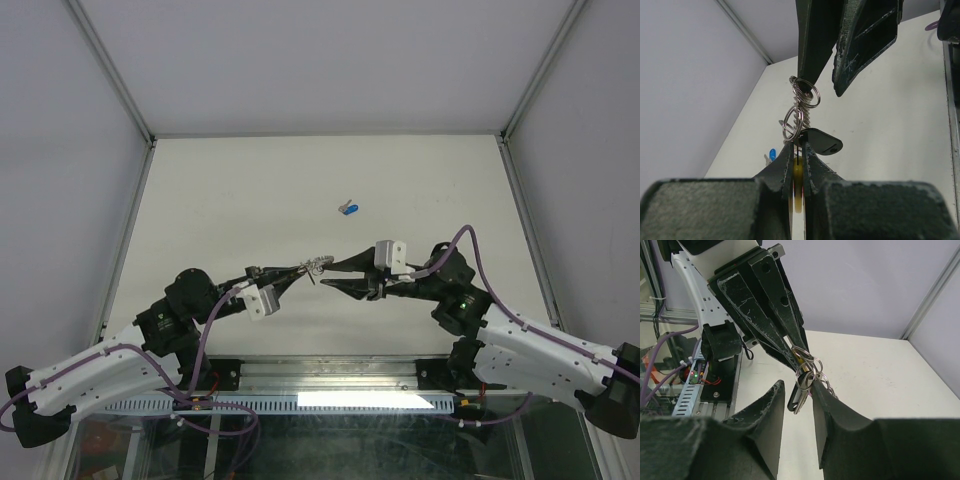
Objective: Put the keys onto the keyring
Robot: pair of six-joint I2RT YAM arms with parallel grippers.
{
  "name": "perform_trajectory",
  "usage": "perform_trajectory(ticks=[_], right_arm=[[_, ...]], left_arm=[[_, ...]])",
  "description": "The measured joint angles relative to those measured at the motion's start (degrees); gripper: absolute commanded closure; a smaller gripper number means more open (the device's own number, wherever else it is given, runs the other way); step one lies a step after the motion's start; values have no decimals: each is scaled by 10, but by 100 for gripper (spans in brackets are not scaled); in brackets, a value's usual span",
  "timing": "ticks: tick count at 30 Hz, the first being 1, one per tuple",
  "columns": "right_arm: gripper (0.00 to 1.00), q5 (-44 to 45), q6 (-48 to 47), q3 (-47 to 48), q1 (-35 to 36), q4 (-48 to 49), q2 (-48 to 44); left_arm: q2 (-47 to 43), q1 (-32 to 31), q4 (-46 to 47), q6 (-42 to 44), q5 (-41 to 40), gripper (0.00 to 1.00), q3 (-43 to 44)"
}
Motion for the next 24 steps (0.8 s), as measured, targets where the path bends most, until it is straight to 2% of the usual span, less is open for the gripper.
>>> perform_trajectory(ticks=[13, 24], right_arm=[[76, -9, 13, 7, 0, 0, 2], [77, -11, 17, 7, 0, -2, -1]], left_arm=[[5, 0, 1, 4, -1, 100, 0], [9, 0, 1, 9, -1, 100, 0]])
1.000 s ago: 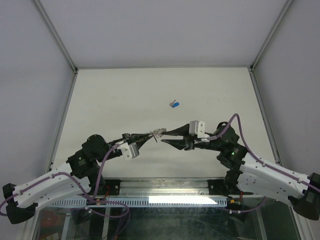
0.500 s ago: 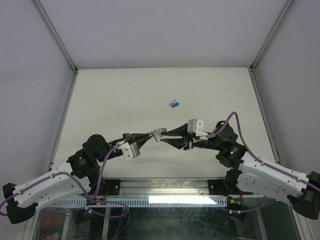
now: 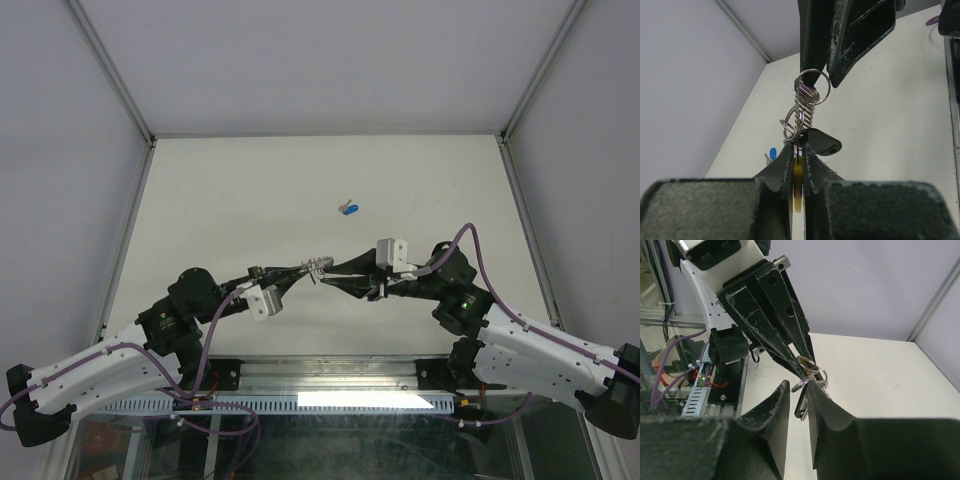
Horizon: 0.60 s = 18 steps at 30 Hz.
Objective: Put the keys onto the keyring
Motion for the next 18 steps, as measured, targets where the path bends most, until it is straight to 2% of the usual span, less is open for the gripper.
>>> perform_trajectory(ticks=[18], right_arm=[[84, 27, 7, 42, 0, -70, 15]], left_arm=[[11, 0, -14, 15, -3, 100, 0]])
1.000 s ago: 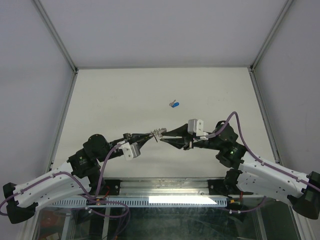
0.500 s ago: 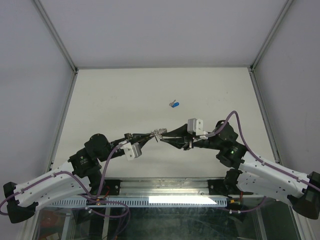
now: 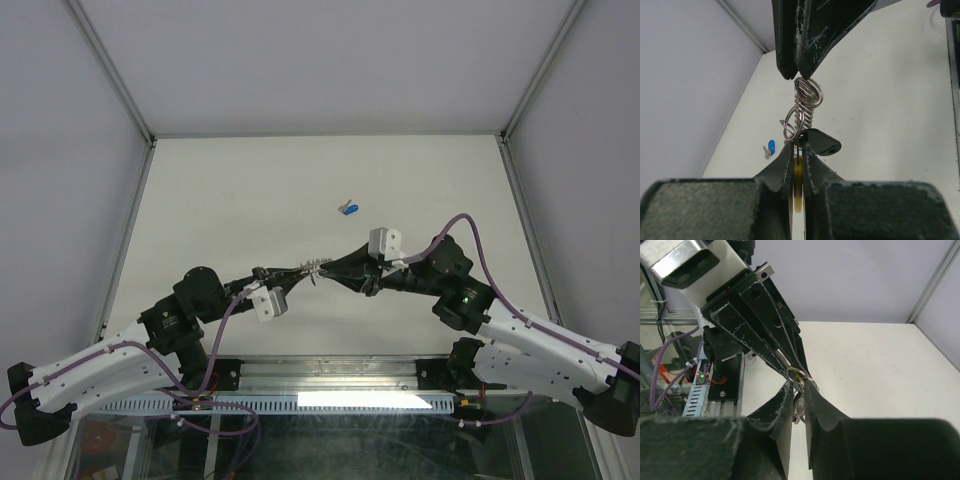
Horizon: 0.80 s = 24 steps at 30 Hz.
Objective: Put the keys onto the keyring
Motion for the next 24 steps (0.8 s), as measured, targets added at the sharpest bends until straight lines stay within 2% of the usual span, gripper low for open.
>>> perform_trajectory(ticks=[7, 24], right_arm=[[85, -2, 1, 21, 0, -31, 7], [73, 5, 2, 21, 0, -71, -12]], left_arm=[[0, 0, -7, 7, -5, 100, 0], [-2, 0, -5, 9, -50, 100, 0]])
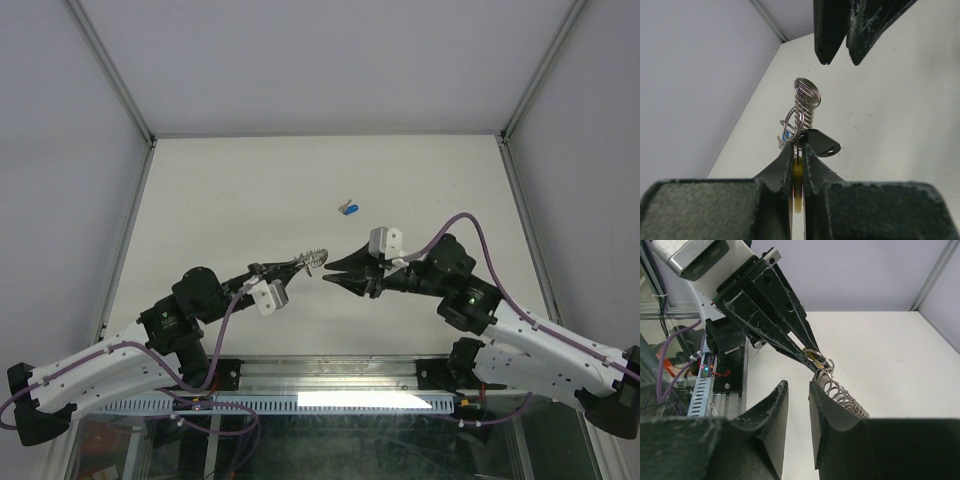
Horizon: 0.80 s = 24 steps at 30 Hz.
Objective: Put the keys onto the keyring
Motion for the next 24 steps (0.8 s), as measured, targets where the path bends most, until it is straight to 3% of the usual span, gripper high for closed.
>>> perform_trajectory(ticks=[8, 18, 24], right_arm=[[69, 34, -62, -15, 10, 51, -3], [68, 116, -389, -36, 99, 99, 33], [65, 154, -510, -17, 109, 81, 64]], left_arm=[[-5, 0, 51, -70, -58, 100, 0], [14, 0, 62, -153, -100, 100, 11], [16, 0, 62, -179, -100, 100, 25]])
